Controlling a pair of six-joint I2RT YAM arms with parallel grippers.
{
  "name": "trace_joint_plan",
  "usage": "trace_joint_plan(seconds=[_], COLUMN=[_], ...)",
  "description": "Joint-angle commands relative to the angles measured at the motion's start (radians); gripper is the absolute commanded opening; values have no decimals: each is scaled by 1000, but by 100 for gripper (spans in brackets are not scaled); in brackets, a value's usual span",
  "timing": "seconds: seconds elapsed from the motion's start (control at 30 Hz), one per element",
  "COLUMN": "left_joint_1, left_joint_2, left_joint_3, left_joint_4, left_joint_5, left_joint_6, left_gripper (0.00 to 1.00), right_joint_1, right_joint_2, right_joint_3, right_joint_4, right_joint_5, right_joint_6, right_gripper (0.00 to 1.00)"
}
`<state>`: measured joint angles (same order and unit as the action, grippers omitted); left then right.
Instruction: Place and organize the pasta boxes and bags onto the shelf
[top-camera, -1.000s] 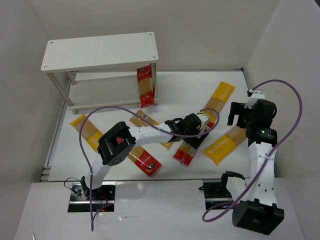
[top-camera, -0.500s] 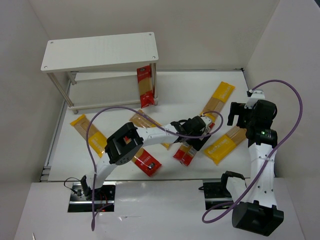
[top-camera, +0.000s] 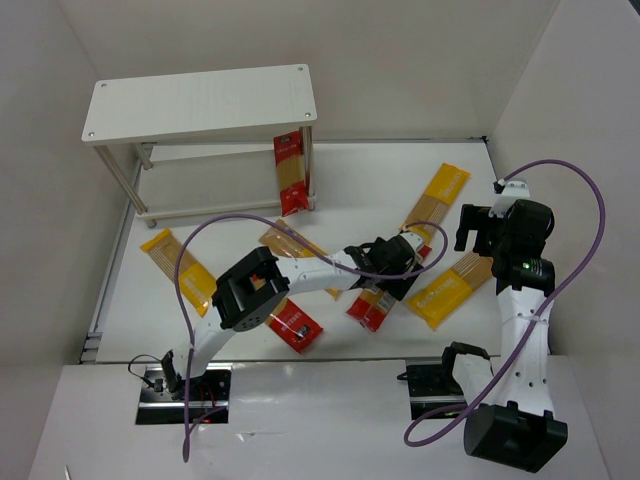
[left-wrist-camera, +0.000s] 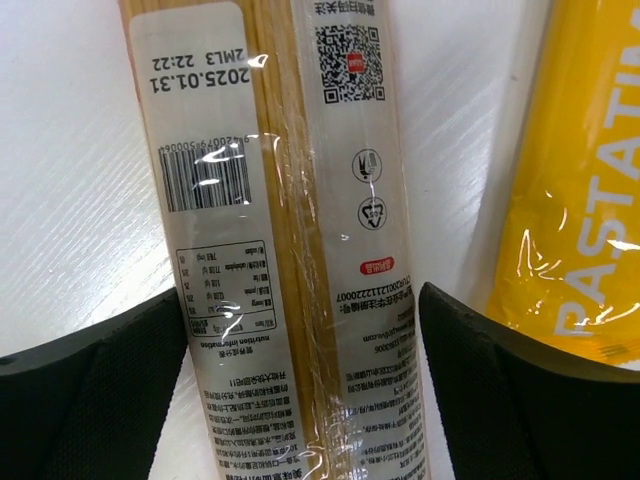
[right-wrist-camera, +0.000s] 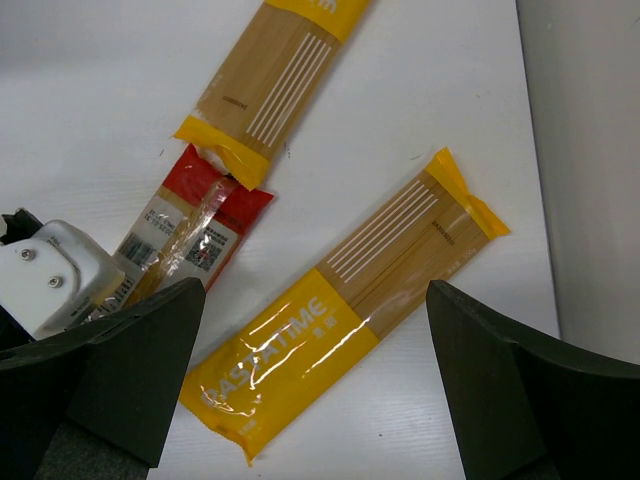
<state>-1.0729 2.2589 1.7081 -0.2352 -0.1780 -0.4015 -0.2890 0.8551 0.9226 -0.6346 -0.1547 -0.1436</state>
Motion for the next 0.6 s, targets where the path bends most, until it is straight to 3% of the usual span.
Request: trace_joint_plan(seconds=[0.0,0.07,0.13,0.23,0.37,0.43,0.57], left_joint_1=[-21,-21,-21,-21,-21,60,160], left_joint_2=[53,53,53,42,5,-100,-222], left_joint_3=[-70,-79,-105,-129,-169,-253,-306], left_joint_4=[-93,-104,-104,-104,-101,-46,-32], left_joint_5=[-12,-21,-21,40,60,162,222], left_joint_6=[-62,-62,-72,-44,9,41,84], left_gripper=[95,86,70,0,0,0,0], right_joint_1=[-7,-7,-7,-7,-7,-7,-7], right_joint_2=[-19,-19,-19,-19,-28,-28,-37], right_joint_3=[-5,-5,-5,-5,-5,-5,-5], right_joint_4=[55,55,55,55,55,55,55], right_joint_5=[-11,-11,-11,-11,-11,-11,-11], right_joint_6=[-5,-5,-5,-5,-5,-5,-14], right_gripper=[100,100,100,100,100,100,100])
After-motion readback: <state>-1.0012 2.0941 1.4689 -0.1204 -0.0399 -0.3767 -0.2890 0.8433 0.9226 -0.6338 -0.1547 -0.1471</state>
